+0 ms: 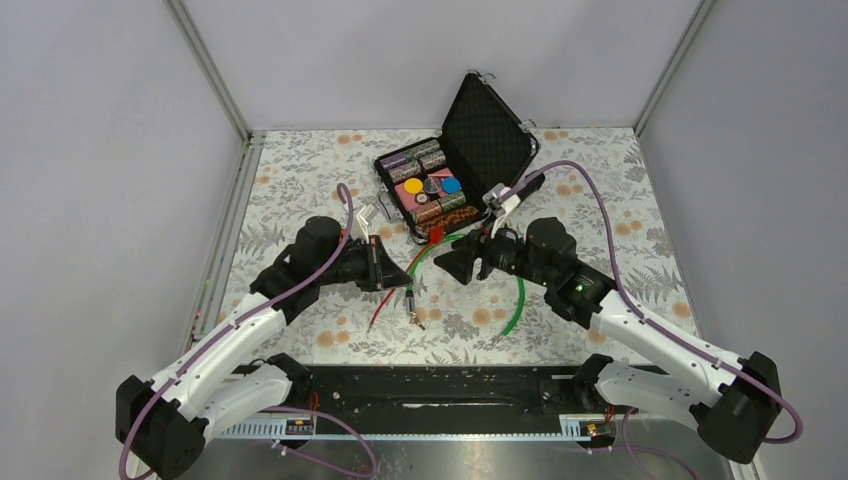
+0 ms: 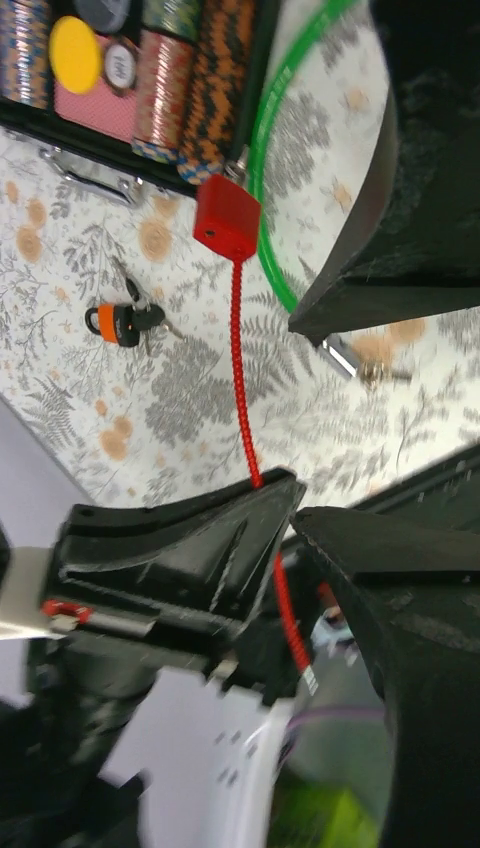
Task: Lock with the key
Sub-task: Pick up the lock from the center of the board.
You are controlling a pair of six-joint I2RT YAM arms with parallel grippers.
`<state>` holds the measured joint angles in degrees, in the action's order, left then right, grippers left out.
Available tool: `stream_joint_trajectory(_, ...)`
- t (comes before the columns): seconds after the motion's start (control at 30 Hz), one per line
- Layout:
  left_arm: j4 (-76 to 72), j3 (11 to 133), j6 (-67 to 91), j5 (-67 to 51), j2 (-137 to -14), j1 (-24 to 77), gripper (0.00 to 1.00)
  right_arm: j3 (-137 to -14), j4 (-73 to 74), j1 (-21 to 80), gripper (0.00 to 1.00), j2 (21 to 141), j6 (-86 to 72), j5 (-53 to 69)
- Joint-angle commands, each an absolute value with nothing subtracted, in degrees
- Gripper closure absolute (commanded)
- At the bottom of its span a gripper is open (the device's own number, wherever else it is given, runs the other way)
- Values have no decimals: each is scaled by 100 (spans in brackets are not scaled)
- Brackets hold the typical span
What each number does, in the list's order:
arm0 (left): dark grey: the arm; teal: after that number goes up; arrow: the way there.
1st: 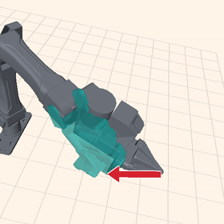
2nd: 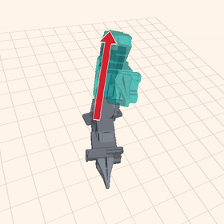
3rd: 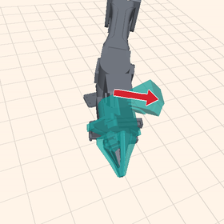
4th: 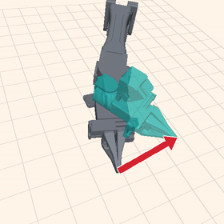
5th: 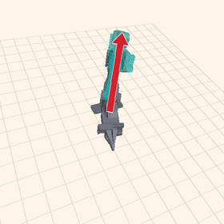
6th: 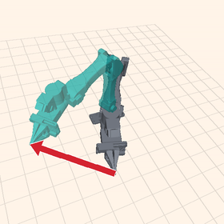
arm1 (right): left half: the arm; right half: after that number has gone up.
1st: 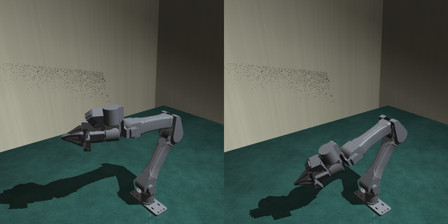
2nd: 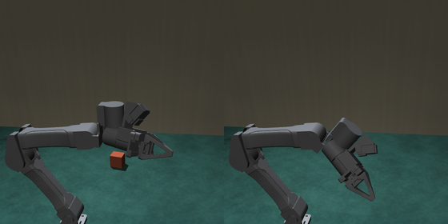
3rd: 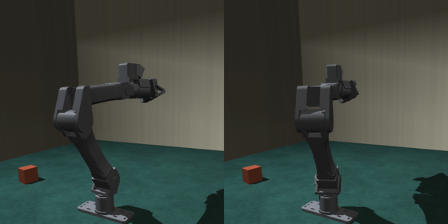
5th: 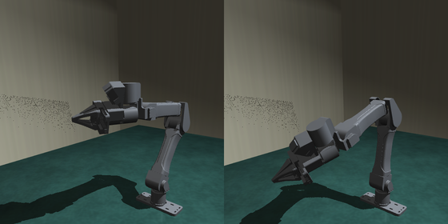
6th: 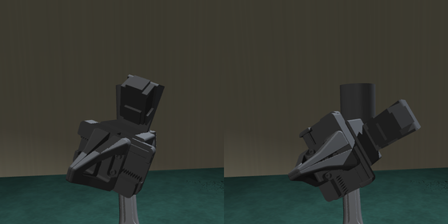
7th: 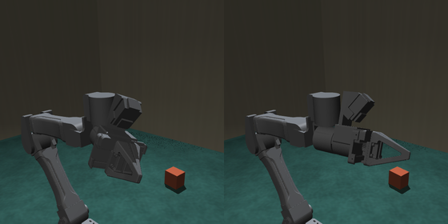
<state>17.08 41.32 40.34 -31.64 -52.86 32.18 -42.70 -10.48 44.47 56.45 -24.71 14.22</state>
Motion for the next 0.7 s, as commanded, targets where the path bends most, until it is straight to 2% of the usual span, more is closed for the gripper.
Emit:
stream_joint_trajectory(0.0, 1882, 4696, 3527, -3275, -5229, 3199, 100, -4566, -712, 4430, 29, 5926, -92, 2363)
stream_joint_trajectory(0.2, 2513, 5021, 2760, -3571, -5211, 3205, 100, -5008, -463, 4433, 30, 6450, 1286, 3181)
stream_joint_trajectory(0.43, 3145, 5374, 2258, -3214, -5241, 3234, 100, -5186, -970, 4443, 32, 6711, 1366, 3582)
stream_joint_trajectory(0.67, 3160, 5358, 2080, -3468, -5269, 3252, 100, -5216, -926, 4456, 35, 6935, 1621, 4052)
